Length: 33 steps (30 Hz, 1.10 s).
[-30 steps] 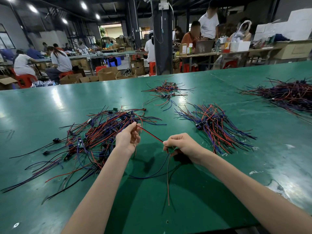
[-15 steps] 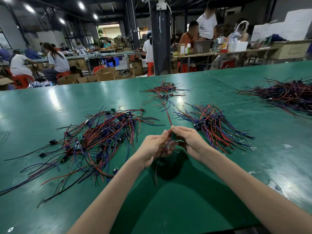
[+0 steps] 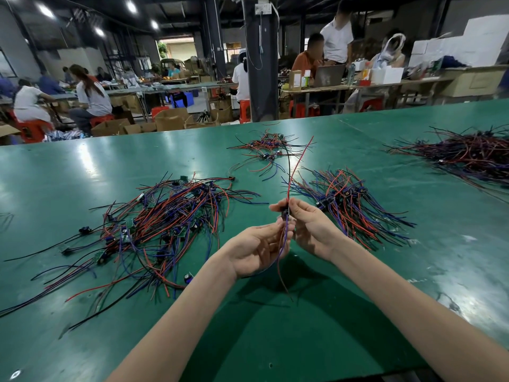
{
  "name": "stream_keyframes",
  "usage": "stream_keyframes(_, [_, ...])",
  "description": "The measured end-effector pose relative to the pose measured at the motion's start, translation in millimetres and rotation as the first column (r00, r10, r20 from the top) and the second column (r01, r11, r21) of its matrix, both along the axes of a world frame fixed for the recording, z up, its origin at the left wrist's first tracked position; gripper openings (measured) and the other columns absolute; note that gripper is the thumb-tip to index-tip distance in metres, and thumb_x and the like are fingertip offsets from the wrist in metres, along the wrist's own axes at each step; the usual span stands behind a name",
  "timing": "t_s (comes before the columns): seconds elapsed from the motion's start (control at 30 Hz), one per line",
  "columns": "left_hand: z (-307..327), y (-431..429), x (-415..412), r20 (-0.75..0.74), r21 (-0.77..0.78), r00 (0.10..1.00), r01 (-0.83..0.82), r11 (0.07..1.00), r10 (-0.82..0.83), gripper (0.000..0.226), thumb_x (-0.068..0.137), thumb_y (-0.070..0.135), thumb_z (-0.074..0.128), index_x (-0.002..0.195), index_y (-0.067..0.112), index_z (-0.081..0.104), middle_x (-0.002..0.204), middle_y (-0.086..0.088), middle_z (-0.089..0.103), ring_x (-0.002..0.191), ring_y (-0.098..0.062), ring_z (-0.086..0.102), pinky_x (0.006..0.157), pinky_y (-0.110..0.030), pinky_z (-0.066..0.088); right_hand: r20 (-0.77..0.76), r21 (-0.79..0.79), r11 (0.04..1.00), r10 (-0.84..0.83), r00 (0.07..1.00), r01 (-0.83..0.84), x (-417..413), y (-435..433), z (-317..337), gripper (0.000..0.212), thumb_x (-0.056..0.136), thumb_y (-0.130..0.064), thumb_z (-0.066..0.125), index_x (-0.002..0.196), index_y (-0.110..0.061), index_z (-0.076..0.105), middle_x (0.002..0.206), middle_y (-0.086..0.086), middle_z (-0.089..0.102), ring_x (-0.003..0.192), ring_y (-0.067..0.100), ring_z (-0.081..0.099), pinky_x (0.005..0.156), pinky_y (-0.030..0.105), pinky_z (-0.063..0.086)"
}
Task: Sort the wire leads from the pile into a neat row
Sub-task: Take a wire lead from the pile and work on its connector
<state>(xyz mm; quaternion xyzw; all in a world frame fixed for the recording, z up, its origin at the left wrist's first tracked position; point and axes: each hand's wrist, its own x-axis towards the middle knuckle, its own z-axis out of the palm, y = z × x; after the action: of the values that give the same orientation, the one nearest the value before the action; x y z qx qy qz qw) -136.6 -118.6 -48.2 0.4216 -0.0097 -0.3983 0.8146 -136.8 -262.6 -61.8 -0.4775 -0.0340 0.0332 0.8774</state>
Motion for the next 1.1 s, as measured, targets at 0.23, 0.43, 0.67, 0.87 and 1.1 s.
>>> stream_keyframes(0.23, [0, -3, -1, 0.004, -0.003, 0.999, 0.047, 0.999, -0.047, 0.019, 0.075, 0.017, 0.061, 0.083, 0.004, 0.073, 0.066, 0.002, 0.066, 0.052, -0.007, 0.059, 0.051, -0.019, 0.051, 0.044, -0.01, 1.0, 0.021, 0.999, -0.021, 0, 0, -2, 0.021, 0.081, -0.024, 0.053, 0.09, -0.007, 0.061, 0.096, 0.003, 0.075, 0.066, 0.011, 0.065, 0.065, 0.023, 0.054])
stream_keyframes(0.43, [-2, -4, 4, 0.029, 0.072, 0.997, -0.071, 0.995, 0.069, 0.02, 0.092, 0.015, 0.054, 0.081, 0.008, 0.067, 0.06, 0.003, 0.063, 0.046, -0.006, 0.055, 0.046, -0.016, 0.048, -0.07, -0.158, 0.987, 0.001, 0.998, -0.012, 1, 3, -3, 0.029, 0.09, -0.035, 0.05, 0.099, -0.01, 0.062, 0.094, 0.005, 0.07, 0.068, 0.016, 0.058, 0.061, 0.027, 0.052])
stream_keyframes(0.67, [-10, -1, 11, 0.246, 0.183, 0.93, -0.323, 0.929, 0.275, 0.013, 0.095, 0.018, 0.053, 0.09, 0.01, 0.063, 0.061, 0.002, 0.064, 0.049, -0.006, 0.056, 0.049, -0.017, 0.043, -0.138, -0.374, 0.924, 0.029, 0.99, -0.08, -3, 7, -5, 0.025, 0.091, -0.029, 0.059, 0.077, -0.008, 0.062, 0.068, 0.003, 0.066, 0.054, 0.01, 0.061, 0.054, 0.024, 0.054])
stream_keyframes(0.87, [-16, -2, 13, 0.31, 0.267, 0.898, -0.396, 0.878, 0.311, 0.01, 0.091, 0.015, 0.06, 0.085, 0.015, 0.068, 0.06, 0.003, 0.055, 0.053, -0.007, 0.04, 0.054, -0.018, 0.035, -0.133, -0.408, 0.904, 0.078, 0.988, -0.126, -7, 6, -5, 0.012, 0.089, -0.014, 0.064, 0.078, -0.008, 0.062, 0.066, 0.002, 0.067, 0.055, 0.008, 0.061, 0.055, 0.024, 0.055])
stream_keyframes(1.1, [-16, -3, 11, 0.32, 0.225, 0.897, -0.383, 0.896, 0.303, 0.01, 0.09, 0.013, 0.06, 0.086, 0.006, 0.067, 0.059, 0.001, 0.065, 0.044, -0.008, 0.052, 0.046, -0.019, 0.05, -0.108, -0.424, 0.9, 0.06, 0.992, -0.1, -7, 6, -4, 0.016, 0.088, -0.002, 0.059, 0.075, -0.01, 0.062, 0.068, 0.008, 0.065, 0.053, 0.009, 0.061, 0.056, 0.027, 0.057])
